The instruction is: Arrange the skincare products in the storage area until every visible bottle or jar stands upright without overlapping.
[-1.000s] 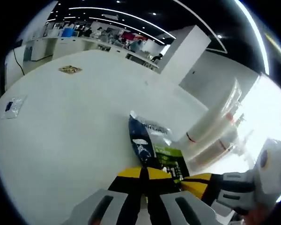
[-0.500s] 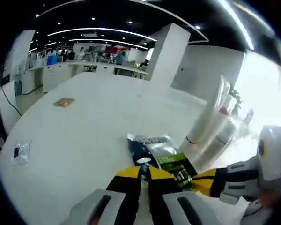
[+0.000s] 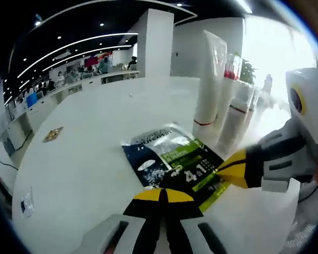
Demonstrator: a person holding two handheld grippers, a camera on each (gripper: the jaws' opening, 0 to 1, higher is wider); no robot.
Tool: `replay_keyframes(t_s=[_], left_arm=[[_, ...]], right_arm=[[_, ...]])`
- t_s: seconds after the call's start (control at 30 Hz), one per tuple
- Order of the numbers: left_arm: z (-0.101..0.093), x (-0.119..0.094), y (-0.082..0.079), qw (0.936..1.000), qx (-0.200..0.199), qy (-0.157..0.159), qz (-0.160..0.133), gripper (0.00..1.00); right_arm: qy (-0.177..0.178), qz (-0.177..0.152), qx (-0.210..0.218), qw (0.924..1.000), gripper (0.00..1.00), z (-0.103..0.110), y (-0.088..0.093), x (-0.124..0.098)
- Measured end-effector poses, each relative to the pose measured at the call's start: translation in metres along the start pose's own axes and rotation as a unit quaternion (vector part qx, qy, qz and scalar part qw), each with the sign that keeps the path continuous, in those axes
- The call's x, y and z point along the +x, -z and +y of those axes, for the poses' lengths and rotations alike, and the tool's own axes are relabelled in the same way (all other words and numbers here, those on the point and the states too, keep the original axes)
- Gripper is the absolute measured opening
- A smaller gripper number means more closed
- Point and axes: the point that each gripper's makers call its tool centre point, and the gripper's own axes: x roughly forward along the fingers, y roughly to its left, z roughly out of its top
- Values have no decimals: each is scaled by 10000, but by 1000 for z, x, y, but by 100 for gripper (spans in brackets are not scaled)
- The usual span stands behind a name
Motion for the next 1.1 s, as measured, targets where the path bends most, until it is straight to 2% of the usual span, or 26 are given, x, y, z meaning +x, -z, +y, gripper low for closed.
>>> replay_keyframes(t_s=[0.1, 0.2, 0.23, 0.27, 0.3, 0.33, 0.4, 0.5, 0.53, 0.57, 0.6, 0.63, 0.7, 0.8, 0.87, 0.93, 1.0, 1.1], left_arm=[[0, 0, 0, 10000, 47, 41, -47, 1], [2, 0, -1, 10000, -55, 61, -29, 1], [3, -1, 0, 9999, -132, 46, 7, 1], [5, -3, 1, 9988, -475, -5, 107, 1], [10, -5, 1, 9978, -635, -129, 152, 1], [17, -8, -5, 9974, -670, -254, 118, 2], [25, -15, -28, 9967, -691, -323, -269, 9], [34, -32, -59, 9943, -752, -265, -706, 14], [38, -39, -67, 9934, -743, -291, -828, 14], [41, -42, -71, 9929, -736, -313, -881, 14], [48, -52, -78, 9923, -652, -341, -994, 15], [53, -61, -83, 9923, -532, -341, -1061, 15], [76, -85, -89, 9904, -424, -524, -1203, 15], [114, -114, -85, 9855, -516, -885, -1352, 16], [144, -129, -75, 9824, -546, -1194, -1328, 18], [174, -142, -57, 9763, -877, -1561, -1217, 18], [197, -150, -38, 9722, -1013, -1800, -1103, 18], [216, -153, -17, 9703, -1135, -1938, -903, 21]], right_arm=[[-54, -15, 215, 9998, 2, -1, 0, 0], [-10, 0, 94, 10000, 2, 0, 1, -1], [5, -3, 19, 10000, 2, 0, 1, 0], [24, -8, -64, 10000, 2, 1, 0, 0], [32, -14, -122, 9999, 2, 1, 0, -1], [40, -16, -155, 9999, 3, 1, 0, -1], [94, -5, -294, 9995, 4, -1, -1, -1], [204, 55, -355, 9991, 8, -2, -3, -5], [247, -237, -384, 9987, 10, -2, -13, -7], [249, -325, -401, 9984, 10, -2, -17, -8], [239, -569, -447, 9971, 10, -1, -28, -12], [228, -608, -442, 9969, 10, 0, -29, -13], [170, -699, -364, 9967, 11, 2, -33, -17], [106, -708, -286, 9970, 12, 3, -34, -16], [77, -722, -259, 9970, 12, 3, -34, -16], [66, -681, -232, 9974, 13, 3, -32, -15], [84, -572, -229, 9981, 13, 2, -26, -13], [68, -547, -195, 9983, 13, 2, -25, -13]])
